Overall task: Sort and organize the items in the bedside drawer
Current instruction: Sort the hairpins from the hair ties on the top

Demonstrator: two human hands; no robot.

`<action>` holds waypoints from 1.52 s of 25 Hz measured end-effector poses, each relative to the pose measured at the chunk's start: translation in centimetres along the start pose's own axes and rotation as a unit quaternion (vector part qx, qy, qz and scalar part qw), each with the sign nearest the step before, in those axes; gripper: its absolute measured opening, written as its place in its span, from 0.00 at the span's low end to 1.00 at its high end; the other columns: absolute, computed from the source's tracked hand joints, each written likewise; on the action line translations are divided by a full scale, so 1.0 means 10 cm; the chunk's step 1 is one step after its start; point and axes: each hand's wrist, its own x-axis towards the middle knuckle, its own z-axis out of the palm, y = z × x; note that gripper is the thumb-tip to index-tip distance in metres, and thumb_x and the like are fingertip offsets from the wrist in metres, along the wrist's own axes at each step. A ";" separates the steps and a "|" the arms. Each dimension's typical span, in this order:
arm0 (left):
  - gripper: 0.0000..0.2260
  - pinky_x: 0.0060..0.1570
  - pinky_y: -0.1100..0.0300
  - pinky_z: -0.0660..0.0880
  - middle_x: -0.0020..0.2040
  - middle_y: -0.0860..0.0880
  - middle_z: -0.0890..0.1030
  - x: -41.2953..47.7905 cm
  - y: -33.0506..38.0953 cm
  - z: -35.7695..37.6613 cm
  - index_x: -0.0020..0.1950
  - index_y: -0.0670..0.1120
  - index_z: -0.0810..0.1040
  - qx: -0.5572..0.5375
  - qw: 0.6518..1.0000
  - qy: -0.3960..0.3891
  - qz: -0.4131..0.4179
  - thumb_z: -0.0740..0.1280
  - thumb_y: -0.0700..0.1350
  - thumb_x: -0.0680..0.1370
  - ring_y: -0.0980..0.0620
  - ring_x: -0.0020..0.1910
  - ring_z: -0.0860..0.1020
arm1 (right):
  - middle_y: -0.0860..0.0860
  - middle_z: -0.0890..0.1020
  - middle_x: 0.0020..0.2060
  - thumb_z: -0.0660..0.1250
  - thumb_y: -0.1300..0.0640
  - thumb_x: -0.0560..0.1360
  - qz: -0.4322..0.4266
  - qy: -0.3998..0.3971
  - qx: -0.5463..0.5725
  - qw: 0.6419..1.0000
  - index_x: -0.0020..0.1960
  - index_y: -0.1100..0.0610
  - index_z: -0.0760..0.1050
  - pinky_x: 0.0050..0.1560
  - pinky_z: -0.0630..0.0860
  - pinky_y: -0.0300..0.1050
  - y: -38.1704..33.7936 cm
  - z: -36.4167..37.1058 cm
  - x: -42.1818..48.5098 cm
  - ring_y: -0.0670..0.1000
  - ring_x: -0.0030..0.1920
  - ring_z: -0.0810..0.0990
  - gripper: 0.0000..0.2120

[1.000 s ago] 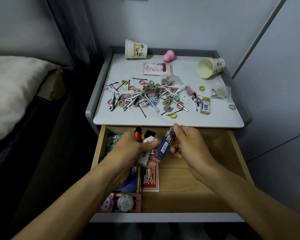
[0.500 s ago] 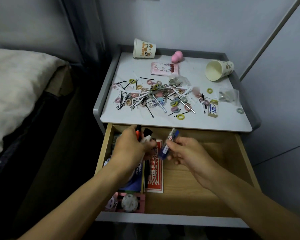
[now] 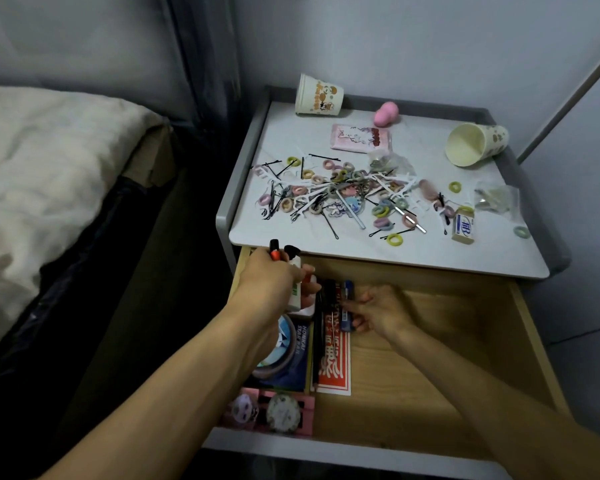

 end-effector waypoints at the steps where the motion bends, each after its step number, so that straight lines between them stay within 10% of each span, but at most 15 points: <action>1: 0.09 0.45 0.49 0.81 0.52 0.37 0.80 0.00 0.00 0.00 0.53 0.42 0.70 0.000 1.000 -0.001 -0.004 0.59 0.29 0.79 0.44 0.40 0.81 | 0.53 0.77 0.25 0.71 0.63 0.75 -0.003 0.007 0.000 1.000 0.39 0.63 0.74 0.21 0.71 0.34 0.01 0.01 -0.01 0.42 0.18 0.73 0.08; 17: 0.13 0.34 0.56 0.76 0.44 0.42 0.84 0.00 -0.11 0.03 0.55 0.40 0.78 0.018 0.996 -0.024 -0.082 0.62 0.48 0.81 0.48 0.36 0.79 | 0.49 0.81 0.32 0.72 0.52 0.75 -0.147 0.133 -0.047 0.979 0.41 0.57 0.80 0.36 0.74 0.42 -0.12 -0.05 -0.29 0.46 0.32 0.77 0.10; 21: 0.18 0.28 0.59 0.71 0.41 0.44 0.82 0.06 -0.17 0.09 0.47 0.45 0.77 -0.008 0.995 -0.038 -0.096 0.60 0.60 0.81 0.51 0.30 0.76 | 0.45 0.80 0.30 0.69 0.50 0.76 -0.197 0.023 0.026 0.980 0.42 0.55 0.81 0.32 0.69 0.34 -0.54 -0.12 -0.75 0.40 0.30 0.74 0.09; 26: 0.20 0.34 0.60 0.76 0.32 0.44 0.79 0.02 -0.32 0.17 0.45 0.40 0.75 -0.070 0.979 -0.155 -0.115 0.60 0.57 0.80 0.51 0.30 0.78 | 0.46 0.78 0.30 0.71 0.52 0.75 -0.195 -0.047 0.064 0.978 0.44 0.57 0.81 0.29 0.66 0.31 -0.55 -0.16 -1.25 0.40 0.29 0.72 0.08; 30: 0.19 0.53 0.53 0.79 0.53 0.37 0.75 -0.02 -0.39 0.21 0.63 0.39 0.72 -0.146 0.959 -0.218 -0.107 0.68 0.49 0.77 0.42 0.51 0.77 | 0.53 0.80 0.33 0.74 0.47 0.69 -0.218 -0.025 0.019 0.975 0.43 0.54 0.79 0.32 0.73 0.47 -0.52 -0.10 -1.26 0.47 0.32 0.76 0.11; 38: 0.08 0.37 0.59 0.76 0.36 0.44 0.78 -0.03 -0.36 0.16 0.41 0.43 0.77 -0.042 0.991 -0.111 0.055 0.71 0.46 0.75 0.49 0.35 0.77 | 0.56 0.85 0.40 0.69 0.56 0.76 -0.169 -0.044 0.081 0.981 0.47 0.58 0.78 0.48 0.78 0.54 -0.59 -0.08 -1.21 0.54 0.41 0.84 0.05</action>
